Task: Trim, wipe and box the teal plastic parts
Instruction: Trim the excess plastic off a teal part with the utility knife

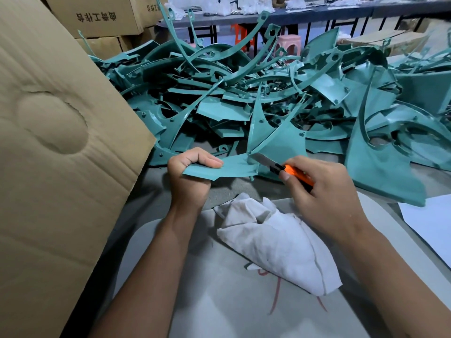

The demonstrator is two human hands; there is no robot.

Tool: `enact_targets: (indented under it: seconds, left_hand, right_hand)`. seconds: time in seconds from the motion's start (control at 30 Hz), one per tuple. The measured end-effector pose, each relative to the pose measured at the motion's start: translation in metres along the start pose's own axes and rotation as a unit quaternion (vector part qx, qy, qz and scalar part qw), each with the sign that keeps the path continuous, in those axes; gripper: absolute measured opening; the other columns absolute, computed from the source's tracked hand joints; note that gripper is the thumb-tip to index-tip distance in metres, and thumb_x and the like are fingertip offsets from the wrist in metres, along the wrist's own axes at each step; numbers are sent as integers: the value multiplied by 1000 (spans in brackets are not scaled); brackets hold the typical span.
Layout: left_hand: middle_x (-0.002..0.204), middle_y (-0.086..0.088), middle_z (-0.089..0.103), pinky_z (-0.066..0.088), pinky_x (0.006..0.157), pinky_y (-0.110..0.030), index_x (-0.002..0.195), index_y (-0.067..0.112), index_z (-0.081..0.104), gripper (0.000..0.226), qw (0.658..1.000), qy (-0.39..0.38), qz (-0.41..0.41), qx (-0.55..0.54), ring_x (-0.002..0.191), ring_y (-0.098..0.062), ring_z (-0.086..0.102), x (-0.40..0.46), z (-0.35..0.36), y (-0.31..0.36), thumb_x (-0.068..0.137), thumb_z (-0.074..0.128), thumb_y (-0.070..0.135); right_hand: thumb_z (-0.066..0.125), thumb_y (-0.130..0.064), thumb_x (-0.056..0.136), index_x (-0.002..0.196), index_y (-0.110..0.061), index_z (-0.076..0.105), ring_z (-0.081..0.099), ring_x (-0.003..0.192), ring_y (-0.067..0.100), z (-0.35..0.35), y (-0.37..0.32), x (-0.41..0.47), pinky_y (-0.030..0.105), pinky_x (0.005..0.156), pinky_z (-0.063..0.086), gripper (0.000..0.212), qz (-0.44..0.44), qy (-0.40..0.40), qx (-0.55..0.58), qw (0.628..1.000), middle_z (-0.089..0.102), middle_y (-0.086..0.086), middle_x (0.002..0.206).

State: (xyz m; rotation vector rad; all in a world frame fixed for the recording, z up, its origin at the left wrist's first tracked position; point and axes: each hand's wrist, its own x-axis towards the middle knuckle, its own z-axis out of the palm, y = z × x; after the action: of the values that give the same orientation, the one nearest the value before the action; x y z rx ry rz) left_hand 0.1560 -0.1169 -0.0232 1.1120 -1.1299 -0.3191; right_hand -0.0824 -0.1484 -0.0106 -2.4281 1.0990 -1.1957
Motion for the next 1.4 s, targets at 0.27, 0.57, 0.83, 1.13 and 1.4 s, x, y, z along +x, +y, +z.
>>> enact_targets:
  seconds: [0.27,0.57,0.83,1.13,1.4]
  left_hand:
    - [68,-9,67,52,70,-26,70,17,71,34,999,26,-30,-24,66,-16,65,-1,1,6,64,56,-13]
    - [66,-12,67,55,77,-41,62,8,70,42,993,79,-92,-14,71,-27,66,-1,8,4,68,51,-29]
    - [65,-9,69,55,77,-42,56,18,70,29,987,115,-114,-12,72,-26,67,-6,15,8,64,57,-7]
    - [56,9,65,46,67,-26,58,7,68,42,973,190,-131,11,59,-1,57,-12,32,13,71,47,-27]
    - [66,1,63,50,54,-35,75,19,59,15,956,-208,-89,188,60,-17,58,-32,36,33,86,67,27]
  right_hand:
    - [62,-27,97,92,-24,69,52,66,12,-2,0,0,36,56,39,9,-18,13,56,998,53,-16,68]
    - [61,-23,99,94,-20,68,53,67,13,0,-2,0,33,58,37,9,-45,17,55,997,52,-19,71]
    - [62,-22,100,95,-19,69,53,67,10,4,-14,-3,29,58,37,9,-43,55,48,996,55,-15,72]
    - [63,-21,100,94,-16,69,52,66,7,3,-22,-3,20,60,32,9,-39,84,60,994,51,-22,73]
    - [56,-27,105,104,-16,62,52,64,12,7,-23,-4,30,56,41,13,-28,88,66,994,53,-10,72]
